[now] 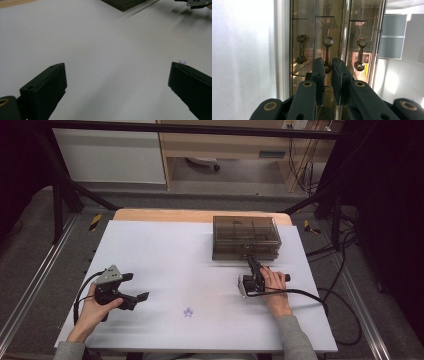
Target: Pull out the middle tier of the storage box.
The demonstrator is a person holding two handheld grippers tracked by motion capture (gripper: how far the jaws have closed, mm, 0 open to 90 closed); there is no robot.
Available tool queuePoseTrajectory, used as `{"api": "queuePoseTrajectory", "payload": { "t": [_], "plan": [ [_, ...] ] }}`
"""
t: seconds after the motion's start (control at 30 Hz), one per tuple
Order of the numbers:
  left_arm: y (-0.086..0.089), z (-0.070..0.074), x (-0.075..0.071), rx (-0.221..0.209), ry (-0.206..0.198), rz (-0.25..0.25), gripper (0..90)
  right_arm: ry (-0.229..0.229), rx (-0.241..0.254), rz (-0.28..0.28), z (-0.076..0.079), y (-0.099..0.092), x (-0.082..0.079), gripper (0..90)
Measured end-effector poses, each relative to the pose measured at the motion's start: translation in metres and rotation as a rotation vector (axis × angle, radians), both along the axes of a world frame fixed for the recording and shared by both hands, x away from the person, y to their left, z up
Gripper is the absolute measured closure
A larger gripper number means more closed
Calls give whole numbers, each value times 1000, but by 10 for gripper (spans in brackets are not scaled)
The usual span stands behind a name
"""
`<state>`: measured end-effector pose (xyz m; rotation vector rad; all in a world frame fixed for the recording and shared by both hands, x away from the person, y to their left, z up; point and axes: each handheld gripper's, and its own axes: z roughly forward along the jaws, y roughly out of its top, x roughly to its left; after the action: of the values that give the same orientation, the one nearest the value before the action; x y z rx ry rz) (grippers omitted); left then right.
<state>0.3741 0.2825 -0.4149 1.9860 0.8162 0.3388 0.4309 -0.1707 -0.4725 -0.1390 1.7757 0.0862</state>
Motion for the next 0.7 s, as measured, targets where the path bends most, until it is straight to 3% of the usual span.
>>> {"api": "queuePoseTrajectory", "payload": {
  "t": [0.5, 0.7],
  "plan": [
    [0, 0, 0, 0, -1, -1, 17, 10, 8, 0, 1, 0, -3, 812],
    [-1, 0, 0, 2, 0, -1, 17, 57, 48, 2, 6, -1, -5, 788]
  ]
}}
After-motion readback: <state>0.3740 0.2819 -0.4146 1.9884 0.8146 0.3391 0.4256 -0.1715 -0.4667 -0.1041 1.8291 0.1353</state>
